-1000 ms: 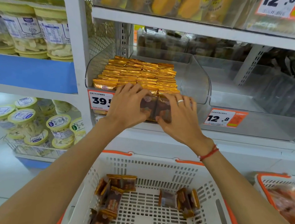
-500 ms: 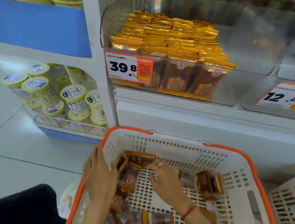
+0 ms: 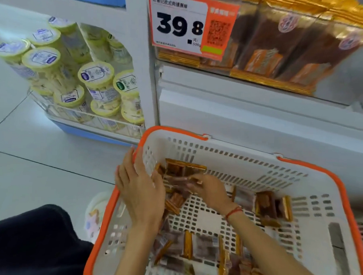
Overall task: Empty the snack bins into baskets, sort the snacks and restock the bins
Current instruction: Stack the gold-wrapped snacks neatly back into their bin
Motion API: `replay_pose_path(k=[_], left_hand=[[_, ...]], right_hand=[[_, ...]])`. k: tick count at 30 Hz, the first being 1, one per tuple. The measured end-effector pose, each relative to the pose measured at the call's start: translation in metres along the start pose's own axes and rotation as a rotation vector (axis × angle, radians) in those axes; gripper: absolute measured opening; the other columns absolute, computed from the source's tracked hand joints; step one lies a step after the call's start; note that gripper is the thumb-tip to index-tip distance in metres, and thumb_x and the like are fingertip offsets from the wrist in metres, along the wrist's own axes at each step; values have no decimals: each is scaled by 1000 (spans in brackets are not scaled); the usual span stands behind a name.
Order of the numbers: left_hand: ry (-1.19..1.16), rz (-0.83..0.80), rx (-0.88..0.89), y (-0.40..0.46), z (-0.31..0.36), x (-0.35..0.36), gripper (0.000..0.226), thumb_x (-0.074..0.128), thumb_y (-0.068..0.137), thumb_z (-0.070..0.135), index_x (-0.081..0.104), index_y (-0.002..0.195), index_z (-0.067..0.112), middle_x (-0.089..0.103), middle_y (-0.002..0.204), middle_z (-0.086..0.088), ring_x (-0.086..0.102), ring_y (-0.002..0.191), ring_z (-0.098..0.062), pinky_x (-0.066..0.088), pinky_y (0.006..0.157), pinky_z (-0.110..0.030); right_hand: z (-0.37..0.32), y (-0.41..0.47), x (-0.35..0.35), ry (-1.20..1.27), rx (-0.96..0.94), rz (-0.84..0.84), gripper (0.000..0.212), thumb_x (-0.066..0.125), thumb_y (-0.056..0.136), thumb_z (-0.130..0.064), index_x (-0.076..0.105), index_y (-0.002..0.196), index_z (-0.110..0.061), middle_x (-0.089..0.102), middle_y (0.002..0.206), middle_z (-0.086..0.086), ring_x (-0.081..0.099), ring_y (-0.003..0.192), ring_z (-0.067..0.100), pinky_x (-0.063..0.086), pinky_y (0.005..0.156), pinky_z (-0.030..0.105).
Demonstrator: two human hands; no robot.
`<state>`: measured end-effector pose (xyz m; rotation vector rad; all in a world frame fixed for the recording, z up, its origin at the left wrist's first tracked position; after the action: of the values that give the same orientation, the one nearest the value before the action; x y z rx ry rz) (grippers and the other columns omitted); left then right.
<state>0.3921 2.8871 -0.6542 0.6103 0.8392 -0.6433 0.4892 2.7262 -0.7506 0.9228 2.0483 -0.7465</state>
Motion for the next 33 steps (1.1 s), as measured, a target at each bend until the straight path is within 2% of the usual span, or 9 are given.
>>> replay_pose_path(k=[2, 5, 8, 13, 16, 22, 24, 28, 33], left_hand=[[-130, -52, 103, -5, 14, 3, 54, 64, 89, 21, 45, 138, 12, 43, 145, -9, 34, 134, -25, 24, 114, -39], [-267, -652, 212, -16, 31, 22, 53, 59, 93, 43, 43, 140, 28, 44, 137, 14, 39, 128, -9, 32, 104, -26], [-320, -1076, 213, -34, 32, 41, 19, 59, 94, 44, 56, 111, 38, 59, 102, 19, 58, 95, -8, 45, 76, -28], [-387, -1014, -152, -53, 0, 56, 25, 59, 95, 25, 58, 82, 5, 55, 73, -10, 54, 69, -24, 36, 63, -31], [-551, -1005, -482, -57, -6, 55, 14, 59, 96, 20, 60, 87, 9, 62, 84, -12, 60, 82, -26, 46, 71, -32], [-516, -959, -550, -55, -8, 51, 24, 60, 96, 23, 59, 119, 15, 68, 108, -7, 65, 97, -22, 54, 76, -30], [-537, -940, -553, -53, -10, 51, 37, 57, 98, 24, 50, 133, 17, 62, 123, -7, 62, 107, -23, 53, 85, -35], [-711, -910, -670, -45, 4, 51, 38, 50, 100, 21, 43, 137, 25, 58, 127, -8, 60, 104, -25, 48, 93, -44], [-713, -938, -511, -34, 32, 44, 85, 80, 68, 54, 44, 139, 25, 56, 128, -1, 59, 110, -21, 50, 90, -38]], right_hand=[[5, -20, -31, 241, 41, -59, 27, 62, 93, -40, 71, 88, -15, 63, 66, -2, 51, 54, 8, 35, 53, 26], [1, -59, -72, 393, 75, -189, 25, 63, 93, -29, 72, 89, -6, 54, 54, -15, 46, 46, 2, 31, 50, 13], [8, -87, -83, 534, 136, -127, 10, 64, 92, -30, 70, 84, -28, 59, 64, -16, 52, 55, 0, 39, 56, 15], [51, -114, -19, 169, 287, -242, 49, 63, 93, -30, 44, 138, -28, 52, 136, 0, 57, 107, 11, 49, 85, 21], [52, -127, 33, -108, 99, -514, 56, 68, 88, -30, 47, 139, -23, 50, 138, 8, 48, 122, 28, 44, 100, 45], [34, -121, 47, -413, -63, -436, 55, 65, 88, -18, 39, 135, -9, 52, 122, 18, 50, 112, 36, 43, 80, 44], [40, -116, 32, -194, 92, -397, 57, 69, 85, -24, 39, 133, -13, 59, 113, 14, 57, 100, 32, 44, 69, 37], [41, -109, -14, 885, 611, -236, 29, 51, 97, -23, 48, 126, -16, 67, 108, 12, 66, 83, 21, 53, 76, 32], [29, -111, -65, 1414, 513, -233, 33, 50, 99, -17, 52, 132, -14, 64, 118, 17, 61, 111, 35, 43, 105, 50]])
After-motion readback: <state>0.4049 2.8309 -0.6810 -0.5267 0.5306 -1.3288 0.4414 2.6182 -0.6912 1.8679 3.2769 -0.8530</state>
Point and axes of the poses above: each hand's wrist, its own y-axis towards the middle knuckle, its own x-axis out of the palm, z = x × y, the point moved 2 cm from there along y, towards the middle knuckle
